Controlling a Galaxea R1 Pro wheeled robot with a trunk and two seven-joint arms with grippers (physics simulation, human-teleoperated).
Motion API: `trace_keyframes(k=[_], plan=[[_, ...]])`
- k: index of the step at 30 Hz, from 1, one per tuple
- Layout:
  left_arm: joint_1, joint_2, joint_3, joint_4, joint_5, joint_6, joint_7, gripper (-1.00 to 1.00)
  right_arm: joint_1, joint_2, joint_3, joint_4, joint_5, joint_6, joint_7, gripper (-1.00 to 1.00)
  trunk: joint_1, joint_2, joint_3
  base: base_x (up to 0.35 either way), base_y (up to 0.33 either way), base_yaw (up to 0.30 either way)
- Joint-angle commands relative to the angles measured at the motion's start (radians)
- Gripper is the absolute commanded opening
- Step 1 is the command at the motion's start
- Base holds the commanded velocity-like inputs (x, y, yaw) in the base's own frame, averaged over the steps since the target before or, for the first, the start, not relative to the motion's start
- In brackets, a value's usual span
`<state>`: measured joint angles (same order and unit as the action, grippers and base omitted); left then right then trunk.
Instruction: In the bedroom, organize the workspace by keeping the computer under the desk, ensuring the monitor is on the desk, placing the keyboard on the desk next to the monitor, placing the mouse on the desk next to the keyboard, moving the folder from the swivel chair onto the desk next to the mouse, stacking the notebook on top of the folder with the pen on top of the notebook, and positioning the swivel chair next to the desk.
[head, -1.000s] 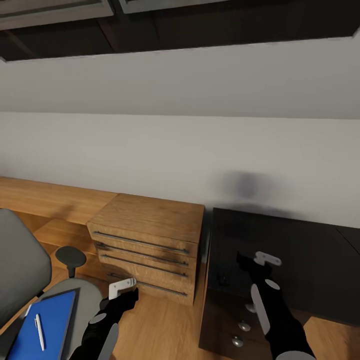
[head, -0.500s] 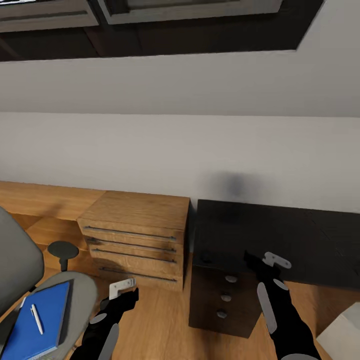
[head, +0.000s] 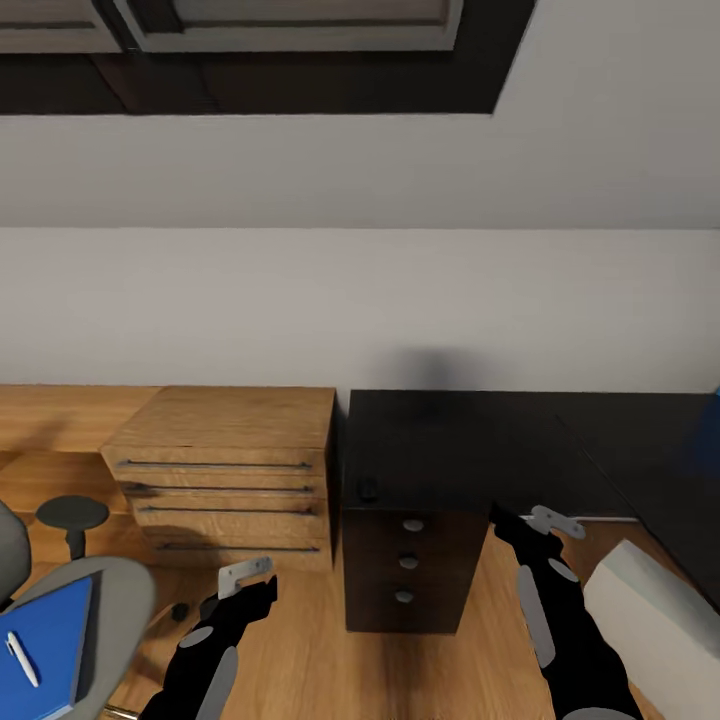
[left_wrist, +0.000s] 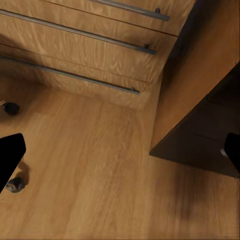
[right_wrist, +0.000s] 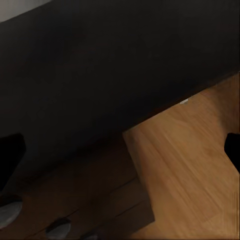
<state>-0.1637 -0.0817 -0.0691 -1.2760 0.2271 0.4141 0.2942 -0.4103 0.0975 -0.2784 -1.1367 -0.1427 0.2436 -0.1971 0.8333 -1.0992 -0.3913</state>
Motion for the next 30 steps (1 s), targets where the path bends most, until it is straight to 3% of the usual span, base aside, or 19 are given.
trace_keyframes(k=[1, 30], plan=[[0.0, 0.0, -0.002, -0.002, 0.011, 0.003, 0.009, 1.0, -0.001, 0.001, -0.001, -0.002, -0.009, 0.004, -0.004, 1.0, 0.0, -0.001, -0.001, -0.011, 0.0, -0.293], [0.0, -0.001, -0.003, -0.002, 0.009, 0.002, 0.008, 1.0, -0.001, -0.001, -0.03, -0.001, -0.009, 0.003, -0.004, 1.0, 0.0, -0.001, -0.001, -0.001, 0.0, -0.293]])
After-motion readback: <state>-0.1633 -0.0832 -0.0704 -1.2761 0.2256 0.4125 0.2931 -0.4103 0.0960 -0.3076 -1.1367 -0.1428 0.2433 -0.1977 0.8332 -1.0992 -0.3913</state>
